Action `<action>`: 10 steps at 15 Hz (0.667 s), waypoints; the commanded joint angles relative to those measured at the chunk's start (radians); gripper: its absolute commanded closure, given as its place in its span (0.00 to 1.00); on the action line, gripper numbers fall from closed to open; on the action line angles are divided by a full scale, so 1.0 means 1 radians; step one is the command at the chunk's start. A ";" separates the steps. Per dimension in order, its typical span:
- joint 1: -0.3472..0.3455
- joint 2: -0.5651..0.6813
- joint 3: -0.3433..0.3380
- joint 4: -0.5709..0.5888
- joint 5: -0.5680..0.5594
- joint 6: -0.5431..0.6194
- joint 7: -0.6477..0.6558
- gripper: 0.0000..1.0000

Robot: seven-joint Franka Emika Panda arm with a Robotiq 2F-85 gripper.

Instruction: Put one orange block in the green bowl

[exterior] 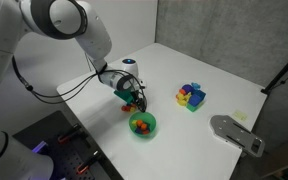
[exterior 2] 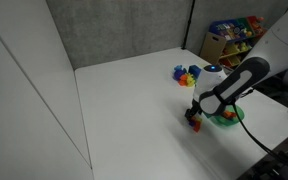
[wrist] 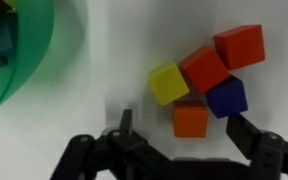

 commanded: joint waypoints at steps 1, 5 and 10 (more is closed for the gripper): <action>0.021 -0.016 -0.017 -0.026 -0.028 0.003 0.046 0.34; 0.032 -0.025 -0.025 -0.031 -0.031 0.004 0.054 0.66; 0.032 -0.070 -0.033 -0.037 -0.033 -0.016 0.049 0.89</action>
